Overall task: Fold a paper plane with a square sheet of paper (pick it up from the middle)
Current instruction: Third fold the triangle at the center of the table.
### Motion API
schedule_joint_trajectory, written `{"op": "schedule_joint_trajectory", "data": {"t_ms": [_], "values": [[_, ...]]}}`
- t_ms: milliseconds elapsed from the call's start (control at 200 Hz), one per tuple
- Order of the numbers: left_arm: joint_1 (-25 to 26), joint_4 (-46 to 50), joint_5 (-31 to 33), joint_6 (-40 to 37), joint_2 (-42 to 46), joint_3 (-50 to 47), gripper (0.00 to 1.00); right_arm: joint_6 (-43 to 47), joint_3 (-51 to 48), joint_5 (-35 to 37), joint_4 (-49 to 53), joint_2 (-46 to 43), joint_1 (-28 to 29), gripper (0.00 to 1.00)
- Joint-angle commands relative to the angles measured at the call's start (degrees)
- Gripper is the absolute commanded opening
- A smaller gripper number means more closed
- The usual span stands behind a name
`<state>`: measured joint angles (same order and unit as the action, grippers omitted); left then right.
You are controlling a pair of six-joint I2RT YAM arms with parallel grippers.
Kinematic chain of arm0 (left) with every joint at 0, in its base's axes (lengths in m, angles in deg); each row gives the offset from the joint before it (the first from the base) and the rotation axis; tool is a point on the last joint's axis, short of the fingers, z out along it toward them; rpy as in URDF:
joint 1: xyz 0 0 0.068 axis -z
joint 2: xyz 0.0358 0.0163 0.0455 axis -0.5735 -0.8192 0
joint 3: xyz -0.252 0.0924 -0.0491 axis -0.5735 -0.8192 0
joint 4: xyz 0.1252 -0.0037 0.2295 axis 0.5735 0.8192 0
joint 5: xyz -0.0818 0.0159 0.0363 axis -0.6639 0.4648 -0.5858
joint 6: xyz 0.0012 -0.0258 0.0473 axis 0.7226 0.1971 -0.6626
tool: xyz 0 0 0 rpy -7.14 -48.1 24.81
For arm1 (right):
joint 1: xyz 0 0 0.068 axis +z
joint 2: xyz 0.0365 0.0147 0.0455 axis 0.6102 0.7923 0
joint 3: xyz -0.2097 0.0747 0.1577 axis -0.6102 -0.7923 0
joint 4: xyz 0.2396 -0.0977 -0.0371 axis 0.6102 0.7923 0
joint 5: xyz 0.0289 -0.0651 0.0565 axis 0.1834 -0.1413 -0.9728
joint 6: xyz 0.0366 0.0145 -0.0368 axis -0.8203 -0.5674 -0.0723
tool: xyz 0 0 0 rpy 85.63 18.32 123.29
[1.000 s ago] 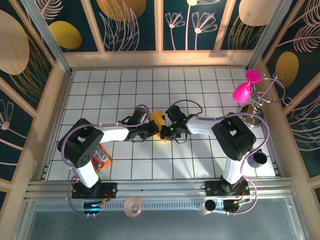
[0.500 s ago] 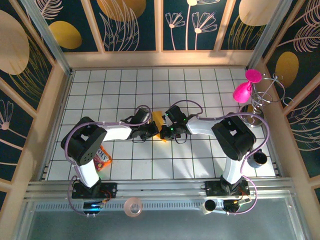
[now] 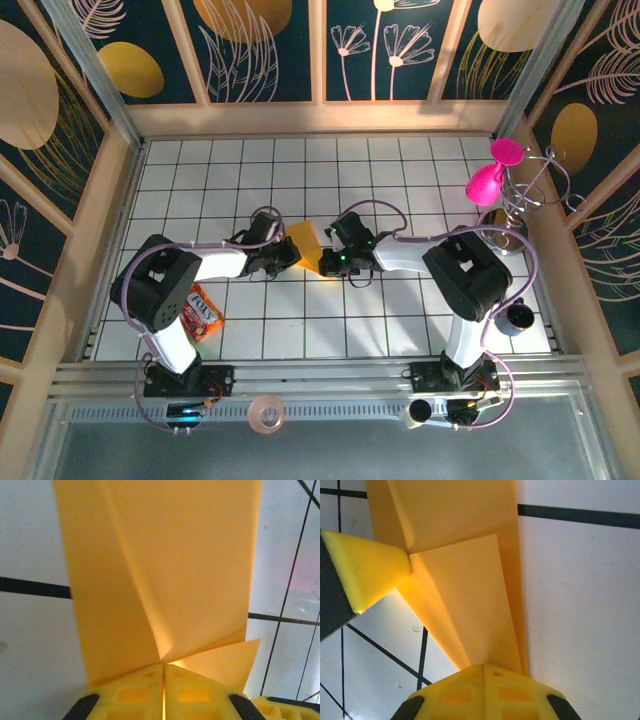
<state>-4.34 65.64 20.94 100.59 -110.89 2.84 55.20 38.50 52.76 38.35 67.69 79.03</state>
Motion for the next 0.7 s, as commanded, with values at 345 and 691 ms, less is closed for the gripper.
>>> {"op": "schedule_joint_trajectory", "data": {"t_ms": [345, 691], "values": [[-3.94, -0.82, 7.46, -2.76, 4.28, -5.01, 0.14, -3.99, -5.53, 2.55, 8.06, 2.27, -0.45, 0.00], [-3.94, -2.06, 6.14, 0.37, 14.12, -5.64, 0.27, -8.58, -2.39, -5.97, -5.10, -7.75, -2.26, 0.10]]}}
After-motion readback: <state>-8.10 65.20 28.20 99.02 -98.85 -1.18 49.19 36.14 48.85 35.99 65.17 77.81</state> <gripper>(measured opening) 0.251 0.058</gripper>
